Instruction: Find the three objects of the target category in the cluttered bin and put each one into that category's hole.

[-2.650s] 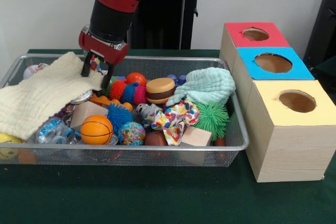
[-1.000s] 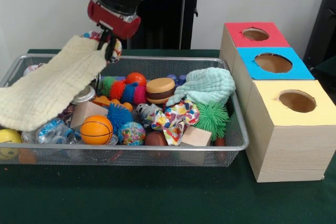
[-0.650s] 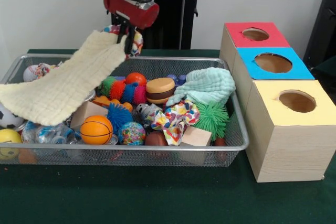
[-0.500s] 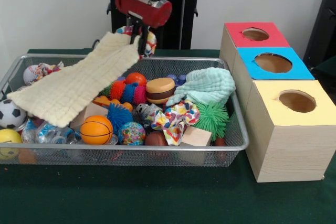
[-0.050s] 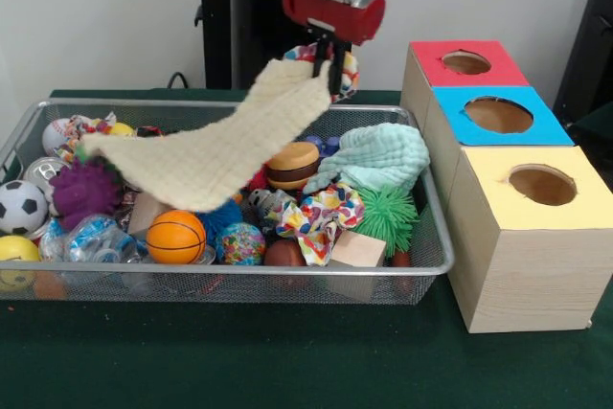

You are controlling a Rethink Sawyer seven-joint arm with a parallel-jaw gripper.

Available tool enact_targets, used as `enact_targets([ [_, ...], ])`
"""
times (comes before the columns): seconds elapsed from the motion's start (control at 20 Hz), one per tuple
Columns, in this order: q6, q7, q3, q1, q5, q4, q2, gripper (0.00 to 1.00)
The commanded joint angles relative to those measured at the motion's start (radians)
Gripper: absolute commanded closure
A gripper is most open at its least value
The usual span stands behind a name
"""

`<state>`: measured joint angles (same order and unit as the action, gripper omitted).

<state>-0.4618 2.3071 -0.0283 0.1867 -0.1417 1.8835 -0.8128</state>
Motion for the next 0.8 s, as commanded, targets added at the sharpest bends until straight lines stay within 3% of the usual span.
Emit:
enact_targets([
  [0.05,-0.068,0.228,0.040,-0.094,0.119,0.107,-0.027,1.00],
  [0.4,-0.068,0.248,-0.041,-0.192,0.171,0.093,-0.012,1.00],
  [0.5,-0.077,0.218,-0.085,-0.203,0.139,0.068,0.000,1.00],
  [0.7,-0.057,0.066,-0.175,-0.174,-0.017,-0.029,0.048,1.00],
  [0.8,-0.034,-0.004,-0.185,-0.149,-0.085,-0.062,0.066,1.00],
])
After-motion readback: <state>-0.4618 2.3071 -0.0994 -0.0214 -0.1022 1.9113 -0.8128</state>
